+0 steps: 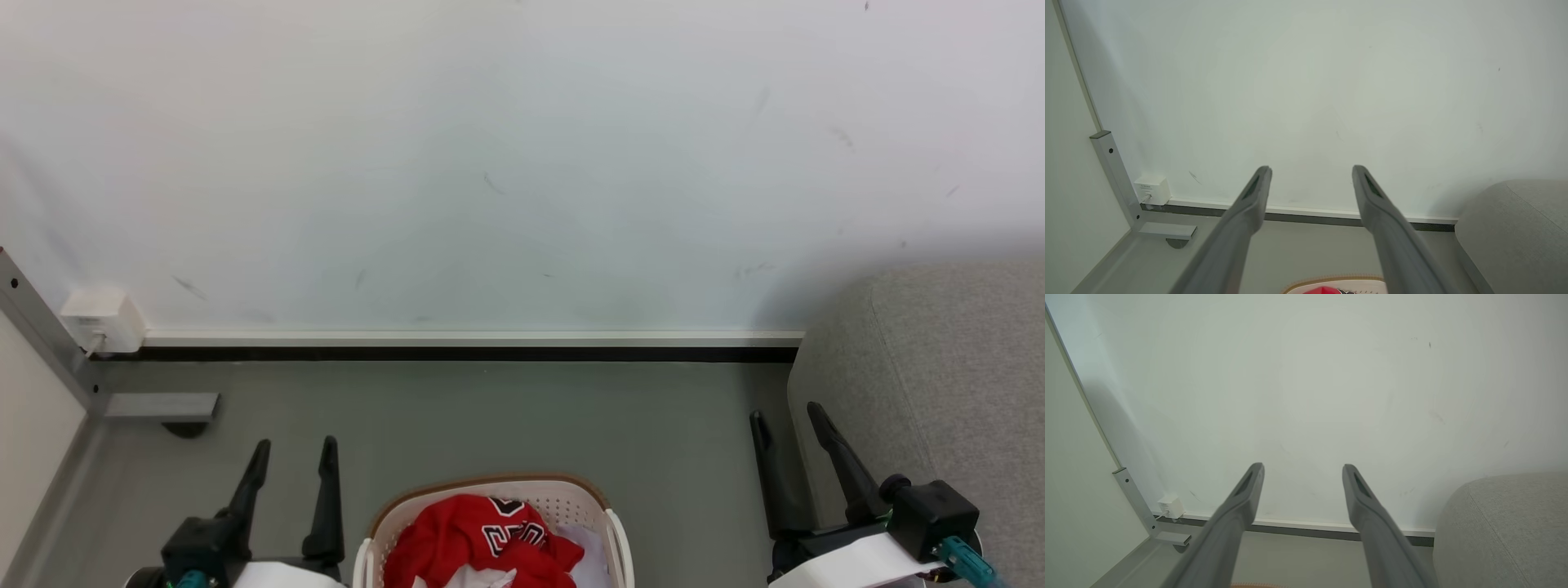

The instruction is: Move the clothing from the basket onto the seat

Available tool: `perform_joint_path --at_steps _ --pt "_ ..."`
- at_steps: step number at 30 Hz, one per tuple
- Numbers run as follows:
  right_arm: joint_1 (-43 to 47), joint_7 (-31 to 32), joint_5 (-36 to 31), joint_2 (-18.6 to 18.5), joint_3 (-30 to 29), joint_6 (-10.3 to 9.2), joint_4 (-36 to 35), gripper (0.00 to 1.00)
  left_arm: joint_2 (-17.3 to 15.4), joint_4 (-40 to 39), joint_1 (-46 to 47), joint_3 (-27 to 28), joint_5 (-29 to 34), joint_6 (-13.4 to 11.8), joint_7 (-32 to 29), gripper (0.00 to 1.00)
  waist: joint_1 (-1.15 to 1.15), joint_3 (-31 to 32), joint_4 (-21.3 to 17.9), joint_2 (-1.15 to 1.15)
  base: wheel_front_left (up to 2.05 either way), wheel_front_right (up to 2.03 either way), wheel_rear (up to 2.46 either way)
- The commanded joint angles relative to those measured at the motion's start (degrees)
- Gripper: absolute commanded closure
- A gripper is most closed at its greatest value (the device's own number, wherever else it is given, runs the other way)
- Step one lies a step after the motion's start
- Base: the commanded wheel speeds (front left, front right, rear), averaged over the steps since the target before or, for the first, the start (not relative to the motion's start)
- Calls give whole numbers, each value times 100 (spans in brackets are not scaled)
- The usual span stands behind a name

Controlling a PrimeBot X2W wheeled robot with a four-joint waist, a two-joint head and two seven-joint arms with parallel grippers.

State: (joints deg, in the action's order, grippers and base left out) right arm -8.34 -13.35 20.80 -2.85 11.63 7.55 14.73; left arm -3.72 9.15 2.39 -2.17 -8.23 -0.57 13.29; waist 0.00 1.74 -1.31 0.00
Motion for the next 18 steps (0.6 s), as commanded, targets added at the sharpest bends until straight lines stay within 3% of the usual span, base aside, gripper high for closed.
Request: perform_joint_path --at_steps 1,18 --pt "-90 -58 -130 -5 30 -11 1 0 -47 0 -6 8 151 -13 74 0 0 4 -5 0 0 0 0" --pt "-117 -189 -472 -8 125 -12 73 0 -3 29 -16 37 627 7 189 0 0 42 -35 0 0 0 0"
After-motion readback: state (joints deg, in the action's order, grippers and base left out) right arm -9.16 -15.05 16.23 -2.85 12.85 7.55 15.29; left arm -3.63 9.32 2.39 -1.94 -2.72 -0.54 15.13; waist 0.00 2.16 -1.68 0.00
